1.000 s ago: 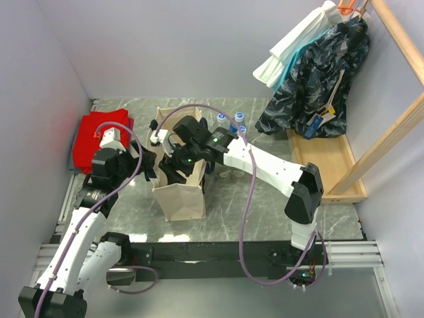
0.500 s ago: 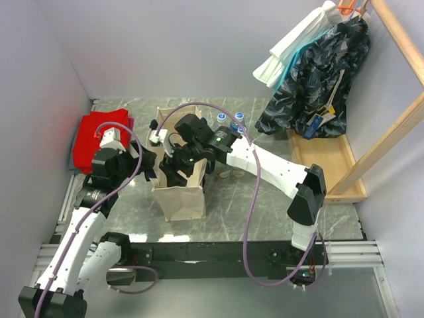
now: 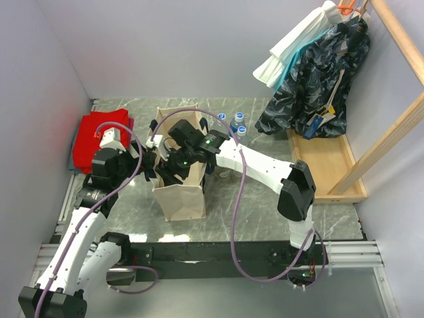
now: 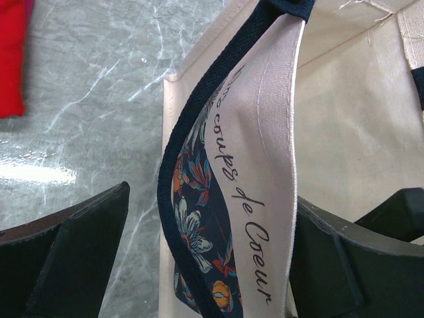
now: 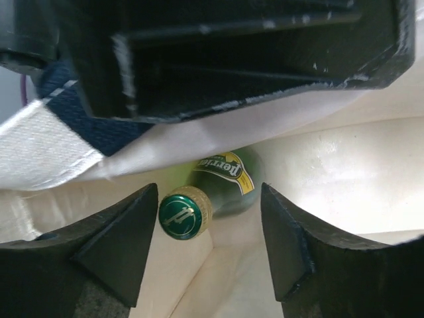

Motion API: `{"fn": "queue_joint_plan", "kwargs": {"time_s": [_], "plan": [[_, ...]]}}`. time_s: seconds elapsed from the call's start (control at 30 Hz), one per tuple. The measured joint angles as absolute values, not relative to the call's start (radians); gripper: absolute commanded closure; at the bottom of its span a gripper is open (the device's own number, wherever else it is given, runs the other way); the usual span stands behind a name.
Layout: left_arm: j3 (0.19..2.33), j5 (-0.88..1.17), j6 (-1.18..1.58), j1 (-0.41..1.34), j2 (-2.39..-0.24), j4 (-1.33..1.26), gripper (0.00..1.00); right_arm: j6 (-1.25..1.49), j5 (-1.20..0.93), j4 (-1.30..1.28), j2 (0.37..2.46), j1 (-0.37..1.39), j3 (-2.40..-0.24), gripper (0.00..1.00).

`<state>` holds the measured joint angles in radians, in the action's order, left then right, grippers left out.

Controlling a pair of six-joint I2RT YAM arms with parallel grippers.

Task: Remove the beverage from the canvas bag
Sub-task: Take out the drink from the canvas bag.

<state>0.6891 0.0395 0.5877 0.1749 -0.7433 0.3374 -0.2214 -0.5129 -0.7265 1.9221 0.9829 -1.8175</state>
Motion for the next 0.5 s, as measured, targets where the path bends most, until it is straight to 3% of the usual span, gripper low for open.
{"fn": "queue_joint_plan", "kwargs": {"time_s": [0.03,0.2,0.23,0.33,0.5], "plan": [[0.689,0.039,0.588,0.175,-0.743,0.337,0.04,-0.221,-0.511,-0.723,1.925,0.983,-1.813,0.35],[0.689,0.039,0.588,0.175,-0.743,0.337,0.04,-0.212,-0.516,-0.706,1.925,0.985,-1.800,0.69],[0.689,0.039,0.588,0.175,-0.743,0.337,0.04,-0.214,-0.513,-0.695,1.925,0.986,-1.797,0.88],[0.689,0.039,0.588,0.175,-0.743,0.337,0.04,-0.216,-0.514,-0.695,1.925,0.986,-1.797,0.99],[0.689,0.039,0.588,0.175,-0.744,0.337,0.04,-0.218,-0.515,-0.696,1.925,0.986,-1.797,1.00]]}}
